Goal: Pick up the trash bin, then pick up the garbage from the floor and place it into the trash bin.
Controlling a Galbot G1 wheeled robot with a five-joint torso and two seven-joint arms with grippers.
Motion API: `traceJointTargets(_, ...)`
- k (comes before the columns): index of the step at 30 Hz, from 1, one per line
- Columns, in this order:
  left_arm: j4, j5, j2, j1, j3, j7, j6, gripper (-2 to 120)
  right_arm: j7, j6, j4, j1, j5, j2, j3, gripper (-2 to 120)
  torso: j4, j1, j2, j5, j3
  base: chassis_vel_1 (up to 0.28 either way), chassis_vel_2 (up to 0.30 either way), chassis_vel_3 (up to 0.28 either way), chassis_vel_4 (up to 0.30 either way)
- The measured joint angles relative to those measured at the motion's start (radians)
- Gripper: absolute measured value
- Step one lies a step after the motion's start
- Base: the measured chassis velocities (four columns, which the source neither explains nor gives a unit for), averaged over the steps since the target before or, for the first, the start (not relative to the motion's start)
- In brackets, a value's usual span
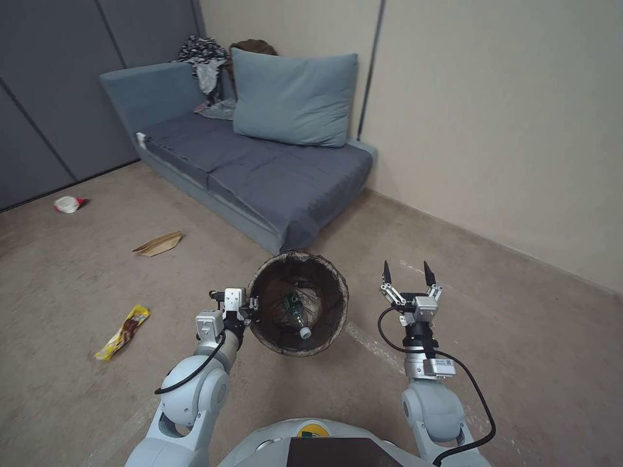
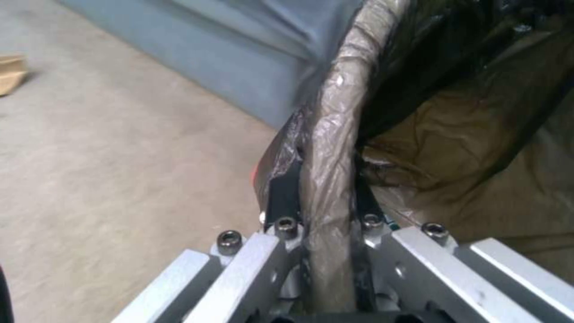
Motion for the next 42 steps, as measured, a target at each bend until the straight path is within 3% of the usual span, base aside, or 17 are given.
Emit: traceJointTargets(42,-0.003,0.004,-0.001,-0.003,0.006,0.005,-0.008,0,-0.004,-0.005,0.007,0.012,-0.003,-0.004,0.001,88,-0.0001,0.000,0.000,0.0000,0.000,0.126,0.129,0.124,0.127)
